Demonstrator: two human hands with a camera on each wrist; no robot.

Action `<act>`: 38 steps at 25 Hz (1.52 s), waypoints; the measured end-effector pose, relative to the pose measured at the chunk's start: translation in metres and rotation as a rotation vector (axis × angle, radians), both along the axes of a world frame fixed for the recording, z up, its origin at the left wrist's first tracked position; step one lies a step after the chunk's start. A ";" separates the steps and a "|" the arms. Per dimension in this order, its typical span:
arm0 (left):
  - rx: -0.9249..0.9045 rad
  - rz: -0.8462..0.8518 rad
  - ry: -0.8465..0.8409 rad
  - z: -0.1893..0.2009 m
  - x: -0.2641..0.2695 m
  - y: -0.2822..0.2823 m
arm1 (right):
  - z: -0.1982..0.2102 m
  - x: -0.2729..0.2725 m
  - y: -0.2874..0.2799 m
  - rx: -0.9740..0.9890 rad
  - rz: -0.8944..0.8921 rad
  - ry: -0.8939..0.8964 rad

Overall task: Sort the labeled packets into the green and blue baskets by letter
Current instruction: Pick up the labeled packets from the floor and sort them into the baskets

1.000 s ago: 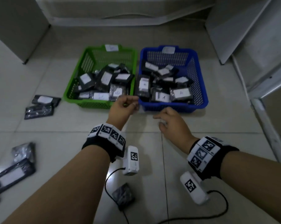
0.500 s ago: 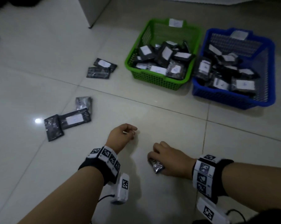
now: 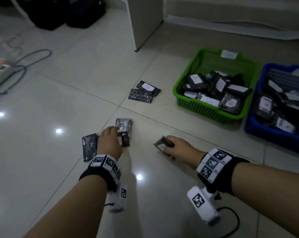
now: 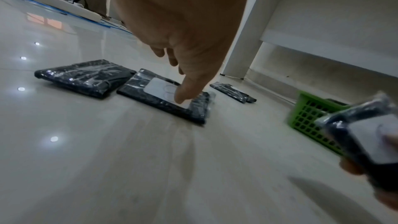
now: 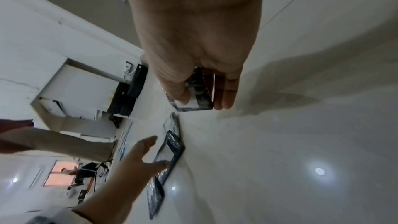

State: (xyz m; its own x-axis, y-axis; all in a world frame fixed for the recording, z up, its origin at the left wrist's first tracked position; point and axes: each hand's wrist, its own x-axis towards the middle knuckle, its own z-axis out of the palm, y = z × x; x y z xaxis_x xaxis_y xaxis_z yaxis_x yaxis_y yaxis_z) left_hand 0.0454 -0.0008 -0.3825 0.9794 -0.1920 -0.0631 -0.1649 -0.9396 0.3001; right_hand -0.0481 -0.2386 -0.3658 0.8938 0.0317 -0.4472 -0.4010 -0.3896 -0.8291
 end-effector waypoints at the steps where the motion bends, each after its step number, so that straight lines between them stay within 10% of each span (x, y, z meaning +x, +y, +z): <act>1: 0.071 -0.021 0.021 -0.005 0.008 0.007 | 0.002 0.007 0.003 0.084 -0.054 0.022; 8: 0.064 -0.096 0.313 0.015 0.043 0.013 | 0.010 0.045 0.007 0.402 -0.296 0.107; 18: -0.989 0.051 0.915 0.107 0.086 -0.083 | 0.105 0.073 -0.024 0.375 -0.554 0.043; 26: -1.118 0.021 0.873 0.144 0.090 -0.176 | 0.136 0.085 -0.097 0.299 -0.673 0.024; 38: -0.912 -0.174 0.510 0.024 0.160 -0.335 | 0.026 0.160 -0.229 0.167 -1.053 -0.180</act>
